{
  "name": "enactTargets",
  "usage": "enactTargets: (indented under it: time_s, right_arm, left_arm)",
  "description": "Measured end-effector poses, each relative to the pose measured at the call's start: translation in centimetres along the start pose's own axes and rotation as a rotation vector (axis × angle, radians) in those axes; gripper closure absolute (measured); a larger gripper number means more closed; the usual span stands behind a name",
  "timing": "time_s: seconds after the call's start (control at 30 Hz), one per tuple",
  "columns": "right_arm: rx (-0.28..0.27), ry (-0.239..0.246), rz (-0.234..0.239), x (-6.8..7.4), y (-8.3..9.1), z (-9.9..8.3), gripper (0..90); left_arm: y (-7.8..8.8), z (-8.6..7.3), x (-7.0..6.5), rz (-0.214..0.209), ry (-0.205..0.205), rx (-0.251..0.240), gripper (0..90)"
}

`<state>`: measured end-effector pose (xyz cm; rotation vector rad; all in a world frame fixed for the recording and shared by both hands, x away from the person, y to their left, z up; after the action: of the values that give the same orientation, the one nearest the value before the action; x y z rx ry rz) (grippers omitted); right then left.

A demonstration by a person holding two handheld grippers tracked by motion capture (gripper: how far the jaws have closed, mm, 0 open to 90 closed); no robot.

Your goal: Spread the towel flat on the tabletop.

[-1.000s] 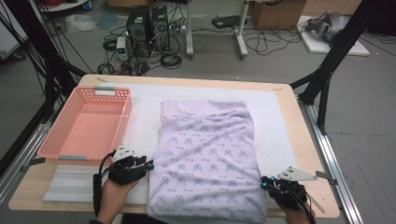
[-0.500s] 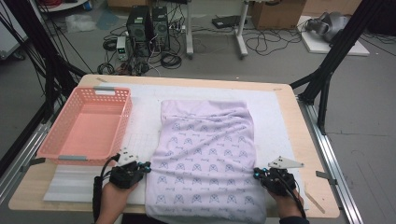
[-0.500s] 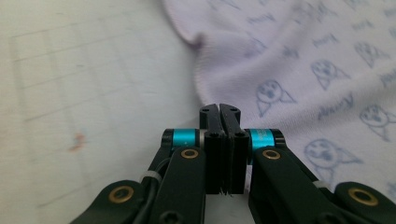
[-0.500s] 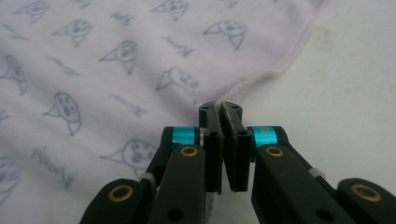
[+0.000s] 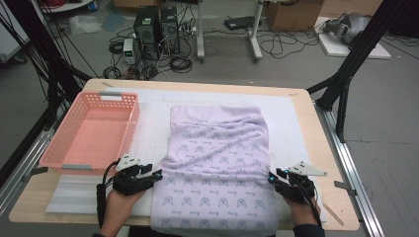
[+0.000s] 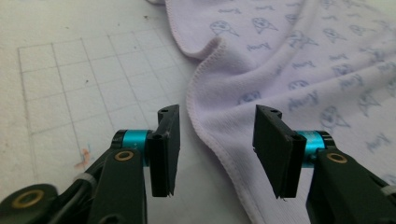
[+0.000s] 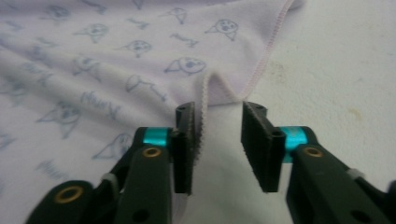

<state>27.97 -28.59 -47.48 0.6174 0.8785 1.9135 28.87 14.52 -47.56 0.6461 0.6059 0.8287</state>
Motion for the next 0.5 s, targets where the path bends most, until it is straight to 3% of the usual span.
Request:
enactTargets:
  time_s: [0.13,0.27,0.37,0.43,0.5]
  right_arm:
    - [0.019,0.051,0.003,0.8,0.9,-1.3,55.2]
    - [-0.054,0.004,-0.039,0.2,2.7,-1.6,56.8]
    - [-0.061,-0.001,-0.016,-0.1,3.2,-1.8,61.6]
    - [-0.021,0.026,0.045,0.7,3.0,-2.4,62.1]
    - [0.04,0.06,0.062,1.4,2.4,-3.2,60.8]
  left_arm:
    - [0.4,-1.2,-0.4,-0.021,-0.015,0.036,49.9]
    - [1.9,-1.4,-0.4,-0.031,-0.003,0.002,49.9]
    - [2.3,-2.1,-0.7,-0.054,-0.011,0.013,50.1]
    - [1.9,-2.6,-1.2,-0.064,-0.018,0.036,50.4]
    - [1.3,-3.0,-1.6,-0.067,-0.031,0.065,50.4]
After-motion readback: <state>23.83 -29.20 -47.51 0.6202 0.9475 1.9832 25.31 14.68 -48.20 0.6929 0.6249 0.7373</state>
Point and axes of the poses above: each handheld gripper's, and its own axes: y roughly backward along the jaws, z roughly out of its top, x roughly to its left, the point moved 6 cm from there along -y, roughly forward along the jaws, and after that the axes turned 14 degrees about x, right-handed, at the moved point
